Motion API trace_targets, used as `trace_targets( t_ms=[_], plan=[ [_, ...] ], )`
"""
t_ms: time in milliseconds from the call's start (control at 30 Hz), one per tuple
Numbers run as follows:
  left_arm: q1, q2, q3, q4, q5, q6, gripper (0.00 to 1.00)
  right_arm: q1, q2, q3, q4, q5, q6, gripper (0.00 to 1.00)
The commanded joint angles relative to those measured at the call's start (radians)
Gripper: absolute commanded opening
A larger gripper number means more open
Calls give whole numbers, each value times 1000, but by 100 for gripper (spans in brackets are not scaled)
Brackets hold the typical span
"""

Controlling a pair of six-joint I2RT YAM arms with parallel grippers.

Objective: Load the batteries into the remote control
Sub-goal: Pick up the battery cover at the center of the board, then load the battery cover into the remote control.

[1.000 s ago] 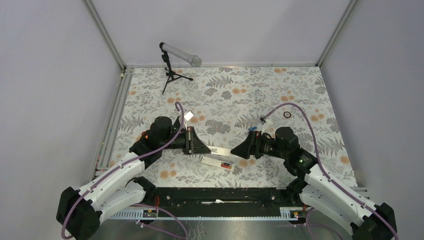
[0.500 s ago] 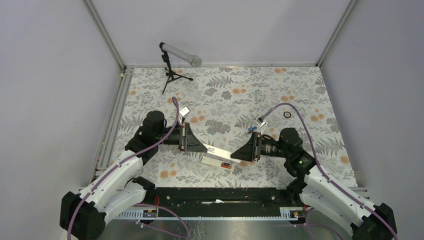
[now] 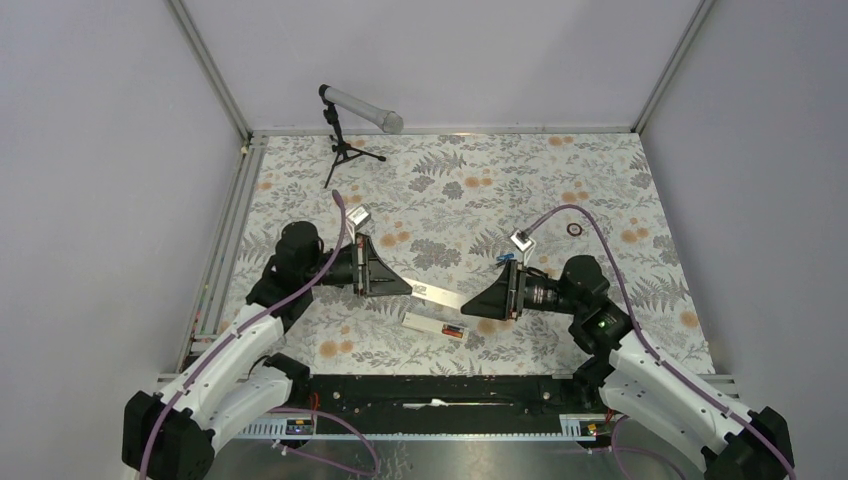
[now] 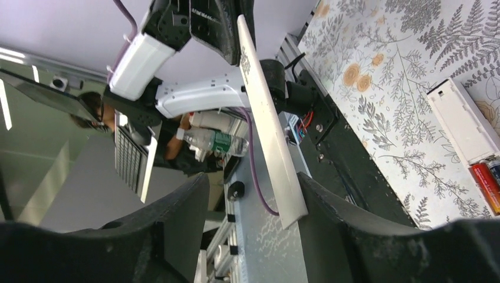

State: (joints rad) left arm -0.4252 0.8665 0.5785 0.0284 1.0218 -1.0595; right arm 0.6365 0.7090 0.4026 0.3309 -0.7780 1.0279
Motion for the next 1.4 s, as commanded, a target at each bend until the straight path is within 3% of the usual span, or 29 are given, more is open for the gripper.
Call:
trace_targets(
  t_ms=[0,233,433,467,500,533,633,700,800,933,1167,1367],
  plan=[
    [17,-40,6,109,0,-68,0,4,-57,16,25,103,94,60],
    [25,-54,4,98,-3,-98,0,5,-83,15,52,196,135,43],
    [26,-74,-2,84,-17,-105,0,5,-63,36,28,212,141,8],
    [27,-81,0,61,-26,-91,15,5,-63,39,7,218,135,2],
    [29,-88,5,9,-46,-55,39,5,-65,38,-22,227,128,0],
    [30,-99,16,-59,-72,-8,57,5,-69,37,-54,236,118,0],
    [34,-120,57,-312,-233,159,87,4,-74,21,-171,275,97,0],
    [35,-126,66,-427,-362,234,98,3,-77,-15,-206,277,101,0],
    [34,-142,32,-477,-520,273,99,5,-75,-112,-183,286,114,0],
    [34,-169,-64,-465,-631,252,99,4,-71,-236,-126,316,150,0],
    [34,-145,-197,-353,-622,202,95,13,-87,-322,-18,376,197,0],
    [34,-83,-241,-264,-600,181,94,52,34,-336,125,391,215,0]
  ],
)
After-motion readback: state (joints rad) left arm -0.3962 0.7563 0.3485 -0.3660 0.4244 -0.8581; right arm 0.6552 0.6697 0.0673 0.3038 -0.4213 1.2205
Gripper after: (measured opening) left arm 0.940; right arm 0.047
